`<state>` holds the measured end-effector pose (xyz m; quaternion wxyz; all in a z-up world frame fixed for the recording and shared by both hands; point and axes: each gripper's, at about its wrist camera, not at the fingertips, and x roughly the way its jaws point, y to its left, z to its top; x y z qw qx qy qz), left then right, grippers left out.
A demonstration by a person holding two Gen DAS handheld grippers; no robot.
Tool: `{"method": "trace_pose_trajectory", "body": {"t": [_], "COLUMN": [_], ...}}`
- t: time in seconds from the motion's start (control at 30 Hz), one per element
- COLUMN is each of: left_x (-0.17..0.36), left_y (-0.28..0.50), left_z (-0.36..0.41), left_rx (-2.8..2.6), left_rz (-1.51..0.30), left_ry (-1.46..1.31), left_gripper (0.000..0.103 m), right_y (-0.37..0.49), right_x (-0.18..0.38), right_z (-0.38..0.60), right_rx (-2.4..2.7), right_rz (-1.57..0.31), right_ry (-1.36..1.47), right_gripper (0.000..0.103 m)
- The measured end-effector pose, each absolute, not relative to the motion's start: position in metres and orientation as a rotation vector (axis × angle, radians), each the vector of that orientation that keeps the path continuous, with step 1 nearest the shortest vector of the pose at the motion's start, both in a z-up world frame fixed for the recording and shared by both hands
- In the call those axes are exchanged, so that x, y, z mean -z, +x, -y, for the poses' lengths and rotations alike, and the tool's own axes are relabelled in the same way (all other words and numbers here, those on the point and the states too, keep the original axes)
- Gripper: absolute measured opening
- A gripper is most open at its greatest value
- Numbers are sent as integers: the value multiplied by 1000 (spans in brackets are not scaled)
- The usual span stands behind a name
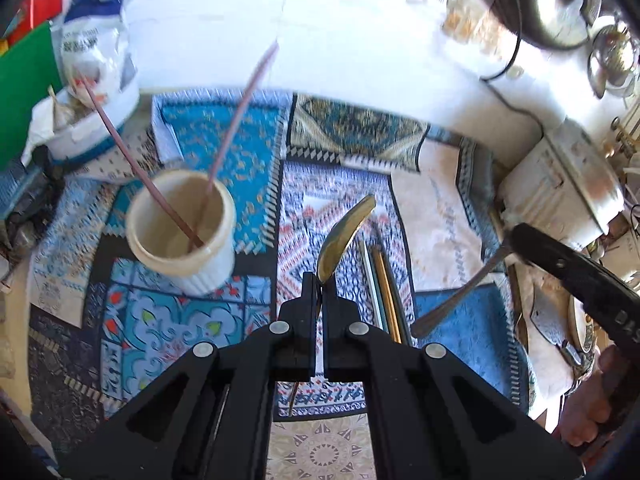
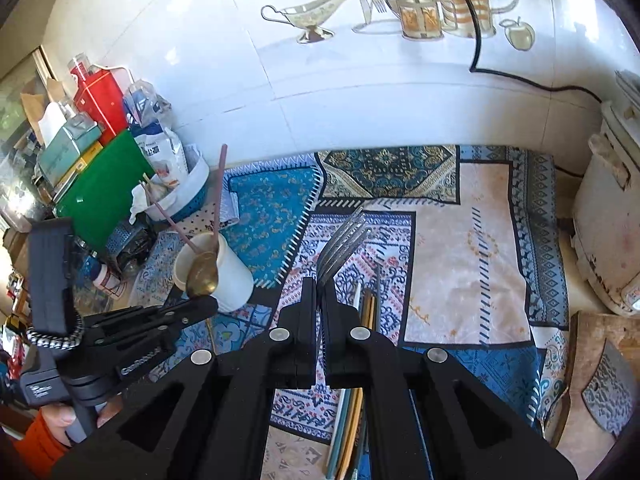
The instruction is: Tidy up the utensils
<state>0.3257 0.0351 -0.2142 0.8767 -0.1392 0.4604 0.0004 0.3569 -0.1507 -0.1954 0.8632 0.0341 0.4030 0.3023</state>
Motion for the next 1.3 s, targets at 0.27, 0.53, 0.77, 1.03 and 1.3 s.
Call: {"method": "trace_pose_trajectory", "body": {"t": [0.27, 0.53, 0.77, 1.03, 1.3], "left_x": [172, 137, 118, 132, 179], "left_y": [319, 326, 344, 370, 392], "left_z": [-66, -108, -139, -156, -169], "left_rx": [1, -18, -5, 20, 29], "left_rz": [-859, -760, -701, -699, -781], "left_ry": [-289, -289, -285, -290, -319], "left_gripper": [0, 0, 0, 0, 0], "right_y": [357, 358, 360, 366, 376], "right_x": [164, 134, 120, 126, 163], "right_z": [123, 88, 58, 25, -4], "right_rx": [-647, -671, -684, -690, -664], "right_rz": [-763, -685, -652, -683, -794], "right_ry": [65, 75, 83, 110, 106], "right_gripper": [2, 2, 2, 2, 2]}}
